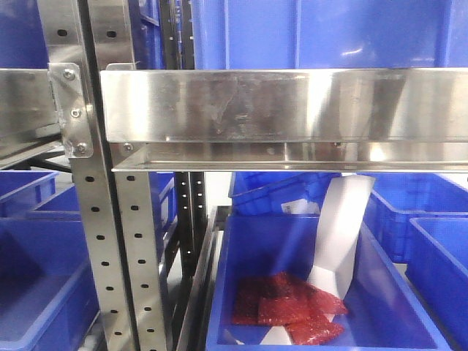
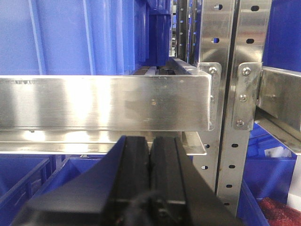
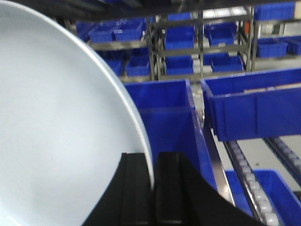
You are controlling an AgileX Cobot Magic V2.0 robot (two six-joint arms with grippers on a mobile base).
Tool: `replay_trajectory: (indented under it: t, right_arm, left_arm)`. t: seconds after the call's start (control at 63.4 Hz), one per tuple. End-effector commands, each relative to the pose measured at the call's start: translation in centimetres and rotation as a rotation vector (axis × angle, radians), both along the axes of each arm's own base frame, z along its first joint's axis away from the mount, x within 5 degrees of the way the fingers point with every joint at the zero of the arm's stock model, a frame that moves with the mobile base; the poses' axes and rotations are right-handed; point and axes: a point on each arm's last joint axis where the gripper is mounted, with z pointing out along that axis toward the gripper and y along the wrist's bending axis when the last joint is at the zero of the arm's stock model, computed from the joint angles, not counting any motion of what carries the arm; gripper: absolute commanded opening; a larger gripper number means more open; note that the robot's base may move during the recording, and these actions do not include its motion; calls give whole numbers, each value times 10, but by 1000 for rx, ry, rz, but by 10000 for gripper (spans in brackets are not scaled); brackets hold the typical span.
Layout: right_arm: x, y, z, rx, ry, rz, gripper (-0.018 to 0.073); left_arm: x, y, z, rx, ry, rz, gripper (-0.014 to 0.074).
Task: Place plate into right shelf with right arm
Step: 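Lower the plate into the blue bin and open the right gripper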
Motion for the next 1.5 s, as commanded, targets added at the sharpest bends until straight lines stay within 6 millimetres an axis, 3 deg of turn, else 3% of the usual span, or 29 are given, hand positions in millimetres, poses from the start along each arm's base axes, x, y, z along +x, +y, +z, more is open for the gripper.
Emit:
replay_trajectory:
  t: [0.0,0.221,0.394,0.473,0.615,0.678,0.82,1.009,1.277,1.482]
  right_arm:
    - [12,1,22,9,-101,1,54]
    - [51,19,12,7,-56,56,56]
    - [68,33,3,4,-28,94,66]
    - [74,36,-2,1,-10,101,140]
    - [80,37,-8,1,17,102,393]
    - [80,38,-9,15,25,105,434]
    - [80,37,-8,29,14,105,356]
    - [78,36,-6,17,9,100,37]
    - [63,24,-5,-122,-64,50,52]
    - [17,2,-11,-154,-94,-22,52]
  left_arm:
    - [-1,1,5,-11,-83,11,-47]
    - [-1,1,5,-11,-83,11,-47]
    - [-1,1,5,-11,-83,11,-47]
    - [-1,1,5,-11,-83,11,-47]
    - [-1,1,5,-11,-83,11,-47]
    - [-1,1,5,-11,-83,11,-47]
    - [-1,1,5,-11,-83,11,-47]
    - [-1,1,5,-11,-83,11,-47]
    - [-1,1,5,-11,-83,11,-47]
    - [-1,1,5,-11,-83,11,-47]
